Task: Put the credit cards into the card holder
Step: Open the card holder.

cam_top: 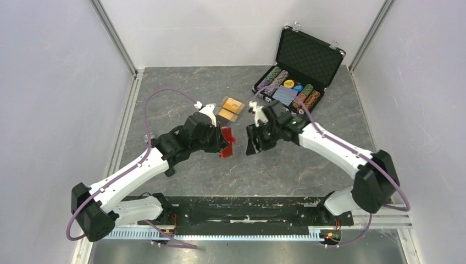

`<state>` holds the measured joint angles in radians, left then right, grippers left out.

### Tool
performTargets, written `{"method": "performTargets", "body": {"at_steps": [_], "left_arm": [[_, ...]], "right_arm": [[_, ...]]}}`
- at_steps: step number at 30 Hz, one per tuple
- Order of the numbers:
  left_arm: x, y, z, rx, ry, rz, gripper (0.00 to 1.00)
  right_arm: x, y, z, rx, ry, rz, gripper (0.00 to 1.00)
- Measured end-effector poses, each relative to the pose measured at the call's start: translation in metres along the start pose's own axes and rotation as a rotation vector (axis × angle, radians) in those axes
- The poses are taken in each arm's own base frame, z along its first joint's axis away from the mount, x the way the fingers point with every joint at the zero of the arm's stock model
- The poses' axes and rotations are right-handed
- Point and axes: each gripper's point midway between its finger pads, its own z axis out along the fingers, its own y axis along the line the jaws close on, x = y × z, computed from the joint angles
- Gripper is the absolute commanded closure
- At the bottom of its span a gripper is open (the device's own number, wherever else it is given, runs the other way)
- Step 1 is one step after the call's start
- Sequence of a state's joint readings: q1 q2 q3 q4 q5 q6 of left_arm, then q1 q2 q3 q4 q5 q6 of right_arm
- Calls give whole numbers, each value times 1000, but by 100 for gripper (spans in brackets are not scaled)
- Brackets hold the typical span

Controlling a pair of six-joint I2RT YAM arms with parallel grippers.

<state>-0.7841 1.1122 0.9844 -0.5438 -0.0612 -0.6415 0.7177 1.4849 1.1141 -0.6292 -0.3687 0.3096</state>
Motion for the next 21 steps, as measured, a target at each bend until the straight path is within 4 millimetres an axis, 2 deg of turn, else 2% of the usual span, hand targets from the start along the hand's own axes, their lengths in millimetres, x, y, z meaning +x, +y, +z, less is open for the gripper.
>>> {"method": "performTargets", "body": {"at_steps": [3, 4, 6, 8, 11, 15, 18, 21], "left_arm": [[13, 2, 2, 24, 41, -6, 98], [17, 1, 4, 37, 57, -6, 98], [25, -1, 5, 59, 83, -7, 98], [30, -3, 5, 80, 105, -8, 98], [33, -9, 7, 112, 118, -10, 98], [31, -16, 8, 145, 116, -14, 98], [29, -20, 10, 161, 114, -21, 98], [30, -23, 11, 175, 123, -30, 98]], "right_arm": [[-23, -11, -24, -9, -102, 30, 17], [-30, -13, -33, -20, -140, 29, 14], [-38, -9, -43, -49, -181, 25, 13], [-44, 3, -46, -111, -200, 10, 13], [-47, 19, -44, -178, -209, 2, 19], [-45, 28, -35, -225, -195, 5, 30], [-41, 29, -26, -237, -171, 19, 42], [-40, 26, -17, -233, -151, 35, 60]]}}
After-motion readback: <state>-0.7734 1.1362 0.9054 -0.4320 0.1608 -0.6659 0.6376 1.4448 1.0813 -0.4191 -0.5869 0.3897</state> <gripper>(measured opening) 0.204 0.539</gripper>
